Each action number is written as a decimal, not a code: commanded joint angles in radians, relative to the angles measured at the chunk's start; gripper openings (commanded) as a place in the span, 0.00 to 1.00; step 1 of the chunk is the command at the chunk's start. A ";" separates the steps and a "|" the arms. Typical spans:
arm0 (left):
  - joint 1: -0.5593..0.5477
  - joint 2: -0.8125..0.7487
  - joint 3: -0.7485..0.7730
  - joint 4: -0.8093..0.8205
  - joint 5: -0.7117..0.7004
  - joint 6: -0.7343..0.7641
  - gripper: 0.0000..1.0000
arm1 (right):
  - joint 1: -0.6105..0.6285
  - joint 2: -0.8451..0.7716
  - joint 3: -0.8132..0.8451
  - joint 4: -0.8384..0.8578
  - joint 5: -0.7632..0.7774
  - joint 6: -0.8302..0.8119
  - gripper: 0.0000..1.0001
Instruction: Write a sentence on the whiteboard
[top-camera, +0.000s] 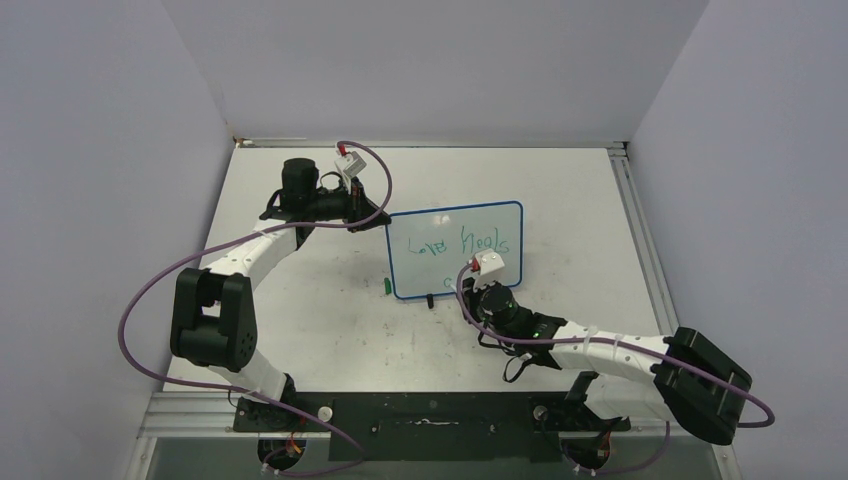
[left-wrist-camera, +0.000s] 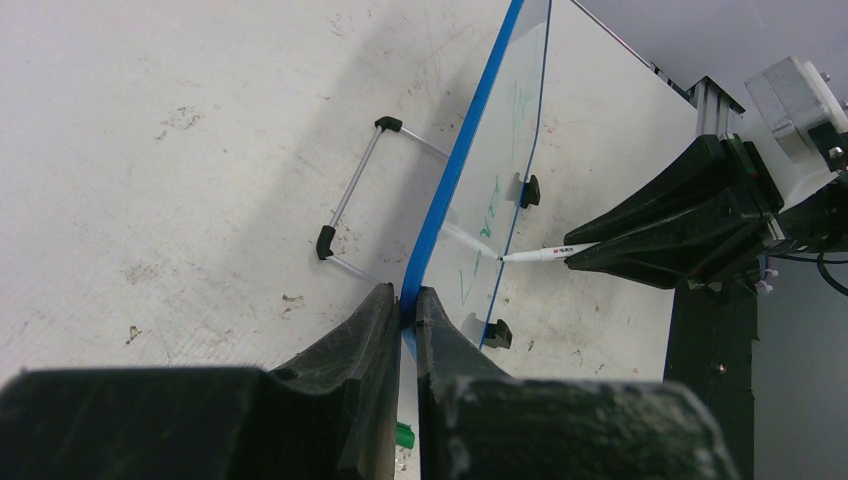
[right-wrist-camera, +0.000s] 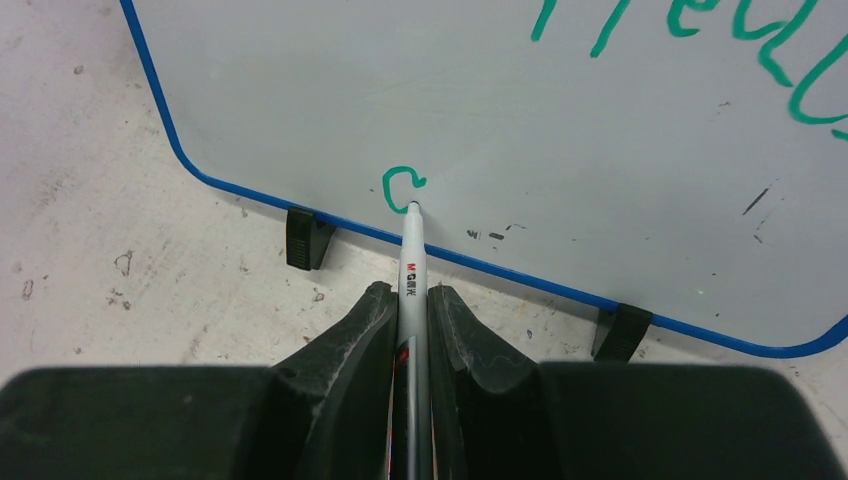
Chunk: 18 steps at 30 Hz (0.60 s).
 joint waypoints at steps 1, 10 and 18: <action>-0.003 -0.022 0.021 -0.012 -0.006 0.017 0.00 | -0.003 -0.039 0.040 0.034 0.090 -0.019 0.05; -0.002 -0.024 0.022 -0.012 -0.004 0.016 0.00 | -0.003 -0.038 0.053 0.045 0.092 -0.030 0.05; -0.003 -0.025 0.022 -0.012 -0.004 0.016 0.00 | -0.003 -0.022 0.017 0.012 0.069 0.004 0.05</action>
